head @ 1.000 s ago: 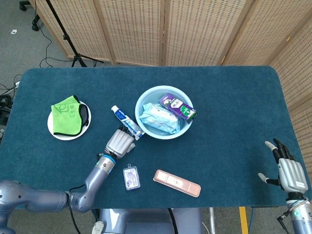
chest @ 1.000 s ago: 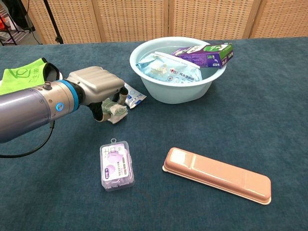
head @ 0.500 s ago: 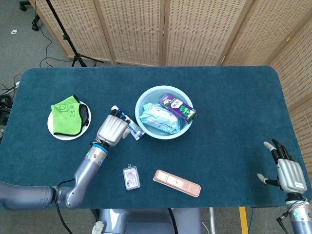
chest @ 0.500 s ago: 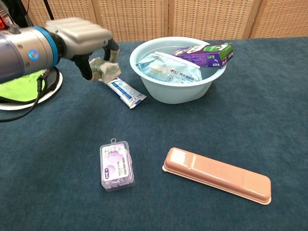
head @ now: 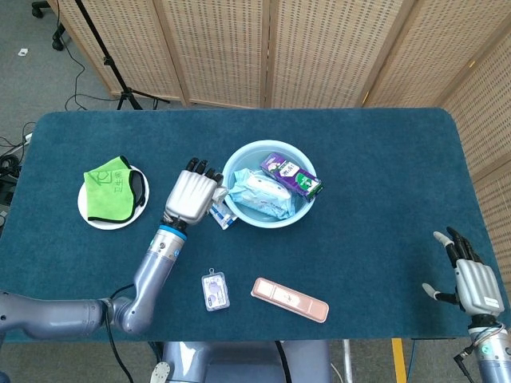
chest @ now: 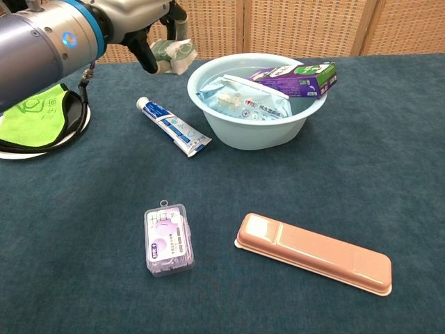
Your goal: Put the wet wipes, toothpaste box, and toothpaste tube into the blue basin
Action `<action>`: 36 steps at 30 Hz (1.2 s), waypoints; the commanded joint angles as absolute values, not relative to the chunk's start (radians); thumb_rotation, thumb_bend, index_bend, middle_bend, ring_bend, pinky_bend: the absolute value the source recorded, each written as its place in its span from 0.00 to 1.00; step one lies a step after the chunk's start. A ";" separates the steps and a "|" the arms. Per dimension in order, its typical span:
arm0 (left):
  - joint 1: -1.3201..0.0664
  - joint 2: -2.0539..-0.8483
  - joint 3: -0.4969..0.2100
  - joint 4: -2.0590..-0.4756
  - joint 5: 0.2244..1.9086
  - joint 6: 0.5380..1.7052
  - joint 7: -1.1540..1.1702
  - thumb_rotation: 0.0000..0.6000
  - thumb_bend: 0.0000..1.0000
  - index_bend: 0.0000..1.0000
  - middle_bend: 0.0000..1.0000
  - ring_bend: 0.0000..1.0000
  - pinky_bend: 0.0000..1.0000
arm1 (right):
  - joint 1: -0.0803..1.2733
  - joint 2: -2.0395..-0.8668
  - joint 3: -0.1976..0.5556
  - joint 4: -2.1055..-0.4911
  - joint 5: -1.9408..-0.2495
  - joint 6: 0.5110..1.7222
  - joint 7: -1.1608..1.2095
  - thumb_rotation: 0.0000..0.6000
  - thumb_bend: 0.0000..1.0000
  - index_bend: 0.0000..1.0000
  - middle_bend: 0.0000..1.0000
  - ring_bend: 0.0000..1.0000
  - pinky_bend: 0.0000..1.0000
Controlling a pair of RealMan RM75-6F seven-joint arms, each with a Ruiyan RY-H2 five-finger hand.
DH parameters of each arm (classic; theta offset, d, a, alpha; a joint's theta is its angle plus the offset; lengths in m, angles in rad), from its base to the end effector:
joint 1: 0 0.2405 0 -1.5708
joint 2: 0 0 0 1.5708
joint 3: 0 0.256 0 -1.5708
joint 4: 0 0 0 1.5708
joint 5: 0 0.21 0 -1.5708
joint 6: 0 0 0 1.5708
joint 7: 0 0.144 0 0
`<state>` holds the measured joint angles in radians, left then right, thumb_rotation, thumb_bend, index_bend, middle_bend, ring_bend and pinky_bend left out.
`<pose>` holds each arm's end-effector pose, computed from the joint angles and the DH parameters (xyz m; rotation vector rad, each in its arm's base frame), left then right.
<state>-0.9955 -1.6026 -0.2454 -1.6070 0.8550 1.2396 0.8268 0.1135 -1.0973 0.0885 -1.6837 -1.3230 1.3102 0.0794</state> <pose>-0.0422 0.3643 0.0028 -1.7626 -0.5682 -0.9280 -0.3212 -0.1940 0.1495 1.2736 -1.1692 0.8684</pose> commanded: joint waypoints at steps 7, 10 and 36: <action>-1.061 -1.781 -0.295 -1.457 0.883 1.248 0.823 1.00 0.38 0.69 0.53 0.23 0.22 | 0.114 -1.088 0.094 -1.671 -1.311 1.295 0.120 1.00 0.21 0.13 0.03 0.00 0.20; -1.081 -1.825 -0.306 -1.417 0.879 1.234 0.829 1.00 0.38 0.70 0.53 0.23 0.22 | 0.116 -1.086 0.095 -1.666 -1.309 1.287 0.135 1.00 0.21 0.13 0.03 0.00 0.20; -1.151 -1.982 -0.356 -1.241 0.865 1.126 0.826 1.00 0.27 0.31 0.00 0.06 0.19 | 0.128 -1.087 0.106 -1.622 -1.284 1.247 0.197 1.00 0.21 0.13 0.03 0.00 0.20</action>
<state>-1.1543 -1.9860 -0.3573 -1.2369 0.8675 1.1298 0.8244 0.1279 -1.0873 0.1064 -1.6217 -1.2835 1.2463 0.1968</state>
